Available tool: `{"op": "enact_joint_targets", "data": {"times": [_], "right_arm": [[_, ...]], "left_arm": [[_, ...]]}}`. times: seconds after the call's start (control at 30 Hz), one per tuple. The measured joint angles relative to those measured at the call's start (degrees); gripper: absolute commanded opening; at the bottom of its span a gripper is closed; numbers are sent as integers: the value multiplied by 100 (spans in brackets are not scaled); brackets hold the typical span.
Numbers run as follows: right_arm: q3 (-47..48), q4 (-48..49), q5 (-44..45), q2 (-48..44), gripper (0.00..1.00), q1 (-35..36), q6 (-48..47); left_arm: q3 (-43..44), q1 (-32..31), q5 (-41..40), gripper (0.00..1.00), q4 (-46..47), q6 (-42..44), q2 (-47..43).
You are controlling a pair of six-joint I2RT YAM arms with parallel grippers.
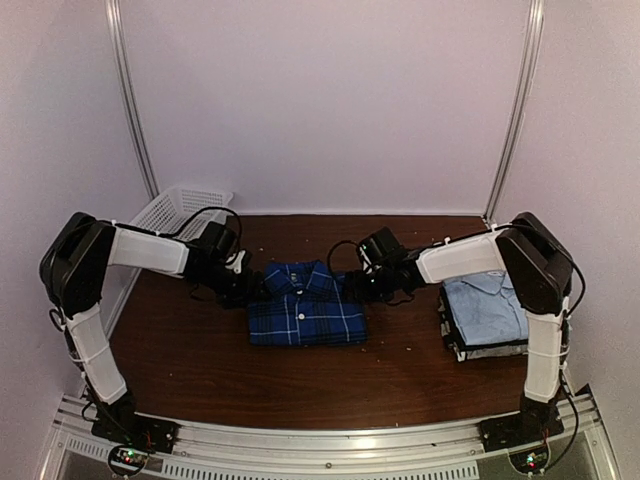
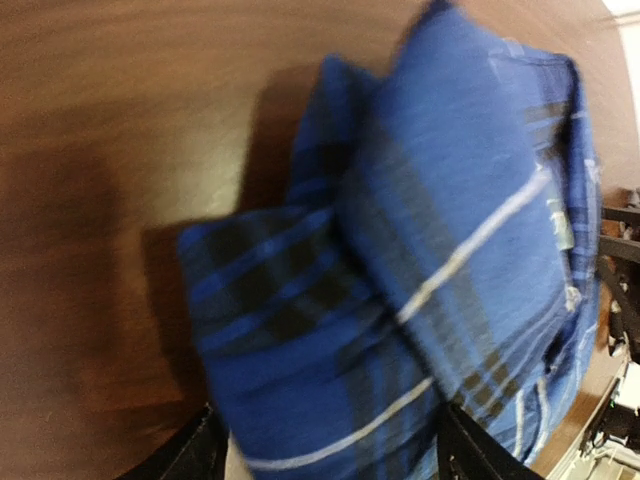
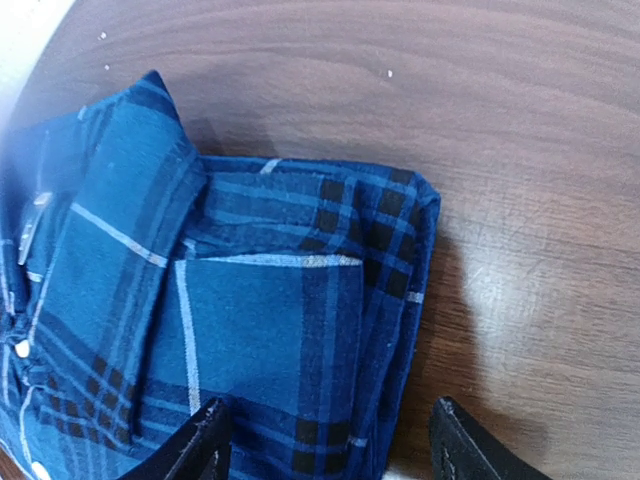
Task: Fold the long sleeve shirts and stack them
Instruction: Adjust the square-folded shirt at the center of the board.
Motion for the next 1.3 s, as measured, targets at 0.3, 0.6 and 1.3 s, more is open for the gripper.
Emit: {"op": "enact_joint_targets", "data": {"times": [0.3, 0.6, 1.3], "right_arm": [[264, -114, -111, 243, 30, 7, -76], [404, -264, -258, 216, 0, 94, -105], [-1178, -140, -341, -938, 49, -79, 96]], "left_arm": [[24, -35, 505, 28, 503, -142, 304], [140, -212, 535, 0, 245, -227, -61], [11, -295, -334, 50, -927, -68, -708]]}}
